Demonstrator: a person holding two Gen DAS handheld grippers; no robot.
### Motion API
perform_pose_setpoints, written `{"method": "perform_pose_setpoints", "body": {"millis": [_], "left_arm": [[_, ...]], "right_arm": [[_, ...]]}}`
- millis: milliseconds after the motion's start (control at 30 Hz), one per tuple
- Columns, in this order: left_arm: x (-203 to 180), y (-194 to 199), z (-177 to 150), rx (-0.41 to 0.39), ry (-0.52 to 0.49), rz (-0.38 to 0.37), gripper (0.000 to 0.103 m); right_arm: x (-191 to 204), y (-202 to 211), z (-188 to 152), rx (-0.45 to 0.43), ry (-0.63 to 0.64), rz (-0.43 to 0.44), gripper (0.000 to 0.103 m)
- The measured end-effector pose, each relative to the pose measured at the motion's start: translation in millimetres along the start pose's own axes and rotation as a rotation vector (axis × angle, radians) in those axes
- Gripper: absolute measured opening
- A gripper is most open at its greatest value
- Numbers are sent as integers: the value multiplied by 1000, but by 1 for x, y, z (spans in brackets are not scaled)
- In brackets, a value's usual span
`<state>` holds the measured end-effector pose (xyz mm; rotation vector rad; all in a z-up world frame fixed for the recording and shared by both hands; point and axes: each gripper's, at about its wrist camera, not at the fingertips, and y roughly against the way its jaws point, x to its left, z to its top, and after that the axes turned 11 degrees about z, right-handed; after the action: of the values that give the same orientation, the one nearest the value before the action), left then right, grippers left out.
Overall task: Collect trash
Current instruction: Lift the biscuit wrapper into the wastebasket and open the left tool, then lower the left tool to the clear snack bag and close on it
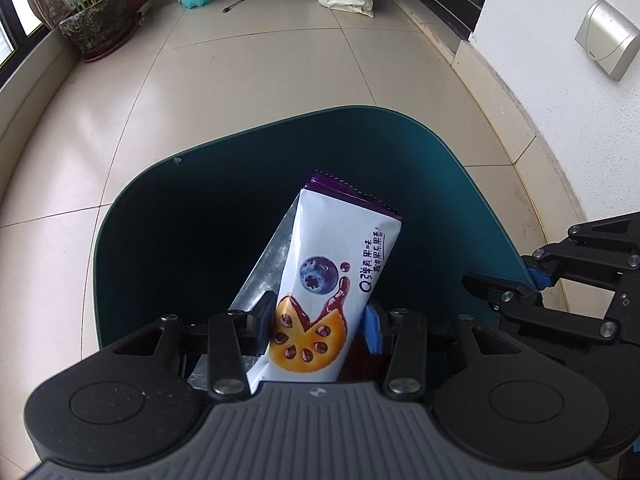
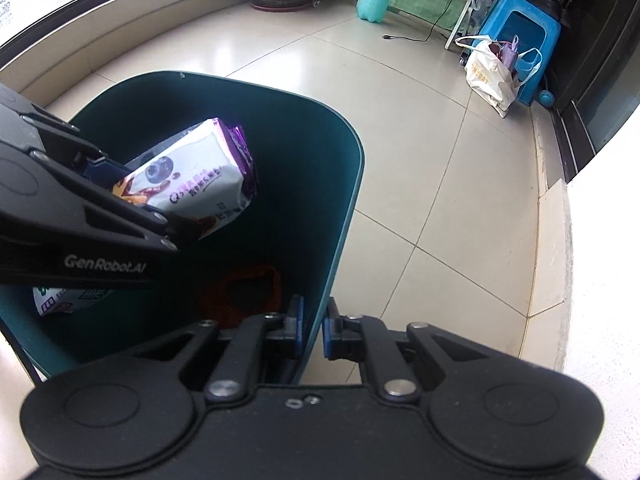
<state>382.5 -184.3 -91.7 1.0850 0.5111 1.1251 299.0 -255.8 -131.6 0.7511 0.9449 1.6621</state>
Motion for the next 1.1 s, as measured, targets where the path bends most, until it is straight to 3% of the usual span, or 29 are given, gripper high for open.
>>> {"method": "perform_pose_setpoints", "body": {"millis": [133, 567, 833, 1100], "left_arm": [[0, -4, -3, 26, 1, -10, 48], [6, 10, -9, -17, 26, -30, 56], [26, 50, -26, -90, 29, -36, 56], [60, 95, -56, -140, 102, -16, 56]], "right_arm": [[3, 1, 4, -2, 15, -1, 9], [3, -1, 3, -1, 24, 8, 9], [0, -4, 1, 1, 23, 9, 9], [4, -4, 1, 1, 25, 1, 9]]}}
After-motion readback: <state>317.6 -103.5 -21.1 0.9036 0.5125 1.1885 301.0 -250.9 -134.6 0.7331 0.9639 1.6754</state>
